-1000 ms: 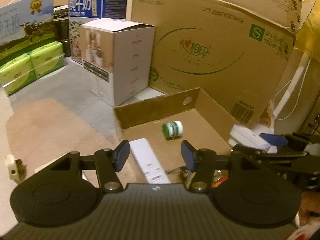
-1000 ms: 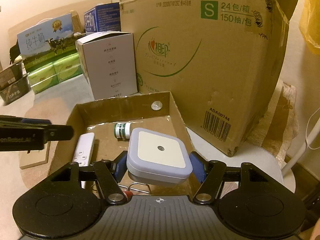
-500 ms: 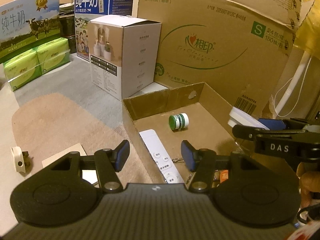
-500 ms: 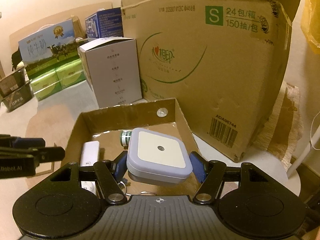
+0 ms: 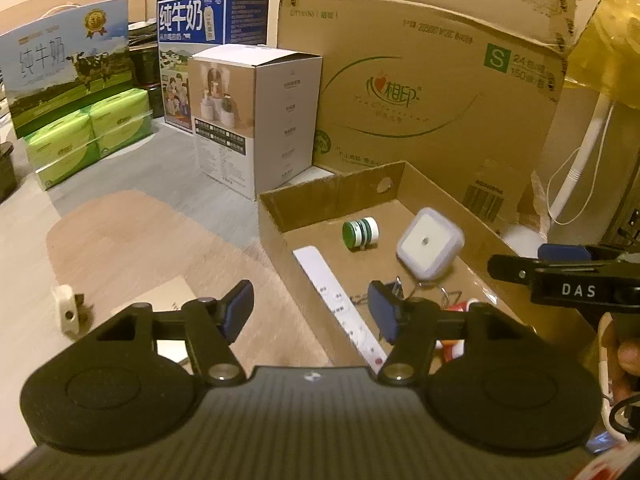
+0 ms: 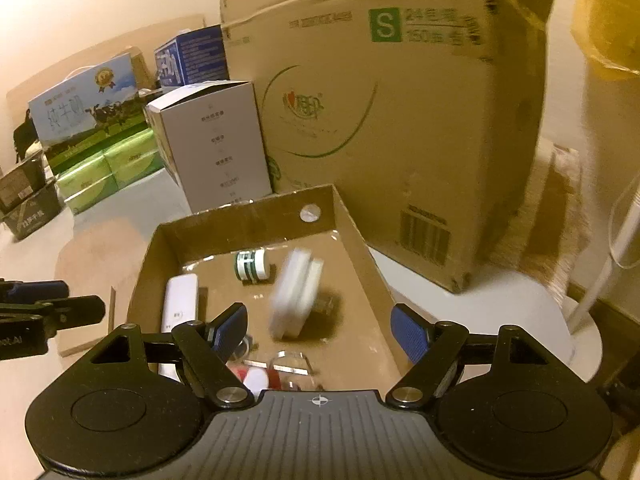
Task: Organize rigid objects
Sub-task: 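Lift both open tools away from the tray toward the floor items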
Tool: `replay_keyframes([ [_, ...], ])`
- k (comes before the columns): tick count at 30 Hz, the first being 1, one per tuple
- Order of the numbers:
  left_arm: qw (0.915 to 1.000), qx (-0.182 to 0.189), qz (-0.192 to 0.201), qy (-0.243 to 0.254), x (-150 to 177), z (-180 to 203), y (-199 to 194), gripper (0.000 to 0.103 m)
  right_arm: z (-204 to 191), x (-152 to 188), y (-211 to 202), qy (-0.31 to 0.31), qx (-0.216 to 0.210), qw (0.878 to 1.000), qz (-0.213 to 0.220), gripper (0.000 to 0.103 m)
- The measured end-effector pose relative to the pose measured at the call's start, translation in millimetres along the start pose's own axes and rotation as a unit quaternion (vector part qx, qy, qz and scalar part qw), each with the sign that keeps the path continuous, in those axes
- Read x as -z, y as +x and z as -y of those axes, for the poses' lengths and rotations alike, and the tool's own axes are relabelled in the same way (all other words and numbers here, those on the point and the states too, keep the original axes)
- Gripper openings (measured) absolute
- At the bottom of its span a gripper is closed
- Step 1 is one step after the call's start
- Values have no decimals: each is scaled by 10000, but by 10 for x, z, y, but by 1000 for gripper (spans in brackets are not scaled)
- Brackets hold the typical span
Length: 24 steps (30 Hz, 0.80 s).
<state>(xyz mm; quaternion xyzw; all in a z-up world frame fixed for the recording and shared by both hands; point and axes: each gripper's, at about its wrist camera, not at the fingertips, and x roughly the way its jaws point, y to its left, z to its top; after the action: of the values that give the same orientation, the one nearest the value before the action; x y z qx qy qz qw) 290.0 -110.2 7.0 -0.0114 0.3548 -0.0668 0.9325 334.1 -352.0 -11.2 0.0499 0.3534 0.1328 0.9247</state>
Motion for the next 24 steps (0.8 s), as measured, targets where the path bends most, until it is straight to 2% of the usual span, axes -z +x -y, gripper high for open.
replay_keyframes([
  [8, 10000, 49, 38, -53, 188, -34, -427, 77, -170, 179, -439, 39, 35, 10000, -28, 78],
  [15, 10000, -11, 66, -69, 390, -146, -817, 84, -514, 367, -813, -221, 13, 9997, 65, 79],
  [18, 9999, 44, 102, -119, 487, -232, -982, 89, -660, 454, -954, -279, 24, 9995, 136, 83],
  [20, 9998, 1, 114, -139, 550, -291, -1081, 91, -759, 513, -1049, -330, 48, 9992, 200, 89],
  [24, 9997, -84, 114, -178, 668, -403, -1252, 95, -916, 607, -1203, -348, -27, 9991, 252, 96],
])
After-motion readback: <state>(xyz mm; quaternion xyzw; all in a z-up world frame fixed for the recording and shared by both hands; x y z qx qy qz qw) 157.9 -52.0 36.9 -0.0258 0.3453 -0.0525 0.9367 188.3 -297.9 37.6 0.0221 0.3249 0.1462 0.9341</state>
